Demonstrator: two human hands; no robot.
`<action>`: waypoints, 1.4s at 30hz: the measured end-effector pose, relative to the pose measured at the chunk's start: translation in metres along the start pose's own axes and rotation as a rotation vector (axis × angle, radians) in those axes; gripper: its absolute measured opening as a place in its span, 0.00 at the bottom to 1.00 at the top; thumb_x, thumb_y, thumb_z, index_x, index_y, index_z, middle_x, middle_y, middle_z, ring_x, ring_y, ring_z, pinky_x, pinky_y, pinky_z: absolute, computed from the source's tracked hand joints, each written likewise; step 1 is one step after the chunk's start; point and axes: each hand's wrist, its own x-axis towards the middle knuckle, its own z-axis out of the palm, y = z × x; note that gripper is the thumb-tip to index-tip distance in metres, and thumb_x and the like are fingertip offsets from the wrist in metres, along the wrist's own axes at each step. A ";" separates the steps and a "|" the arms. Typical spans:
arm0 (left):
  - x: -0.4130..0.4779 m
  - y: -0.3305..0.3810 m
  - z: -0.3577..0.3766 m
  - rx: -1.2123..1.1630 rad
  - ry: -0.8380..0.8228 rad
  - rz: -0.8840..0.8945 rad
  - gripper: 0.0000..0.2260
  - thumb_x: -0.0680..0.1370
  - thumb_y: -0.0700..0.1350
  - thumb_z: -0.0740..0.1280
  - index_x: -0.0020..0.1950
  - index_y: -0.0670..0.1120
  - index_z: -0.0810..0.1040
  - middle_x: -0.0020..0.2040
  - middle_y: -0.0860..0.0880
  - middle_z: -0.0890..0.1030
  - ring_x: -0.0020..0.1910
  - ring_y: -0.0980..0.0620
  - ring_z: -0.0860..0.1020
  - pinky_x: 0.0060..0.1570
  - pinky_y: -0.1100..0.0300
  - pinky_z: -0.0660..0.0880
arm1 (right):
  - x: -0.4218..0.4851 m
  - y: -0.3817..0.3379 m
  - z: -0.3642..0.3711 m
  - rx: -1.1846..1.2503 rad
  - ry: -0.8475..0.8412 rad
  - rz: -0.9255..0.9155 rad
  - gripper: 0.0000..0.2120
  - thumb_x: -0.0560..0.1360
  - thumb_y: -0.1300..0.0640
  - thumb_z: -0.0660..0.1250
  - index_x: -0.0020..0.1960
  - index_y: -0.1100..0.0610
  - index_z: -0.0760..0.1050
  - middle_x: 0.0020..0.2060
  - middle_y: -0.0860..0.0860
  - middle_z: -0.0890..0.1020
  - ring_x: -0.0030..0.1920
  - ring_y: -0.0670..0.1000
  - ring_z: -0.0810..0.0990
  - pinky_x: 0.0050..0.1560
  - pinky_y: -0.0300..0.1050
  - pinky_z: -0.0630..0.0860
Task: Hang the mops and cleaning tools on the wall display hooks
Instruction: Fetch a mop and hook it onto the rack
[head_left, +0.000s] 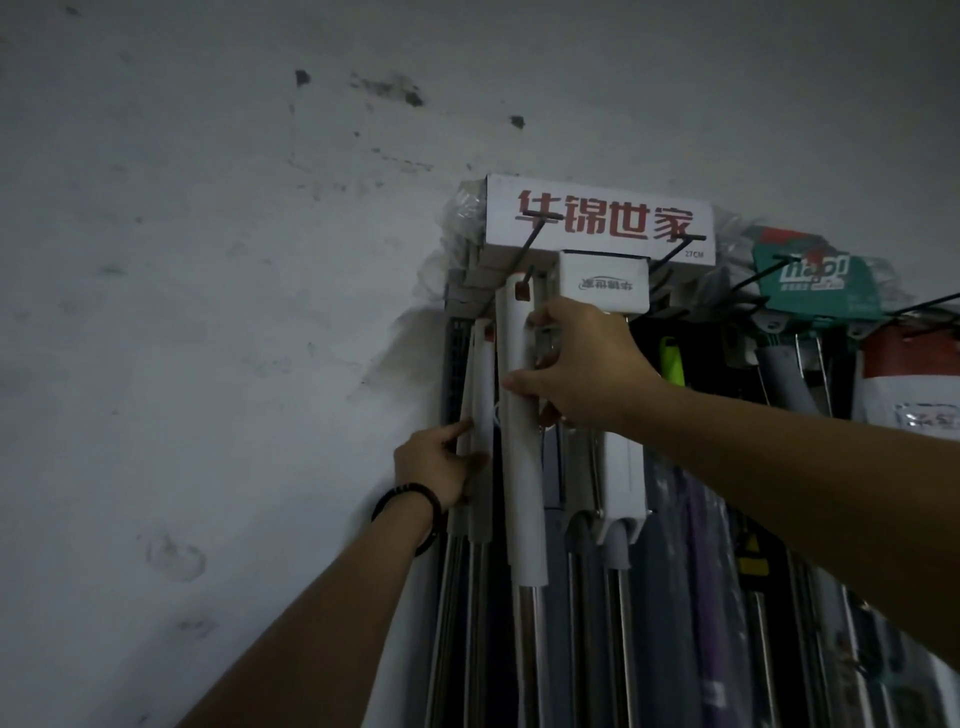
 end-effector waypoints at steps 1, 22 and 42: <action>-0.002 -0.001 0.000 0.004 0.043 0.020 0.21 0.75 0.46 0.74 0.68 0.58 0.81 0.44 0.46 0.86 0.41 0.46 0.84 0.42 0.54 0.85 | 0.000 0.000 0.000 -0.008 0.004 0.005 0.30 0.70 0.50 0.84 0.67 0.50 0.73 0.53 0.53 0.82 0.46 0.56 0.86 0.37 0.50 0.87; -0.020 0.022 0.002 -0.168 -0.244 -0.061 0.37 0.67 0.52 0.75 0.76 0.54 0.71 0.58 0.43 0.86 0.50 0.43 0.87 0.49 0.42 0.85 | 0.002 -0.012 -0.006 -0.018 -0.039 0.061 0.27 0.70 0.55 0.84 0.60 0.50 0.70 0.49 0.54 0.80 0.36 0.54 0.86 0.25 0.41 0.80; -0.074 0.058 -0.007 -0.354 -0.207 0.032 0.10 0.81 0.55 0.69 0.54 0.50 0.84 0.45 0.45 0.87 0.42 0.49 0.85 0.45 0.51 0.82 | 0.010 -0.011 0.006 0.012 -0.019 0.065 0.25 0.70 0.60 0.84 0.60 0.57 0.75 0.45 0.58 0.84 0.35 0.57 0.88 0.37 0.54 0.88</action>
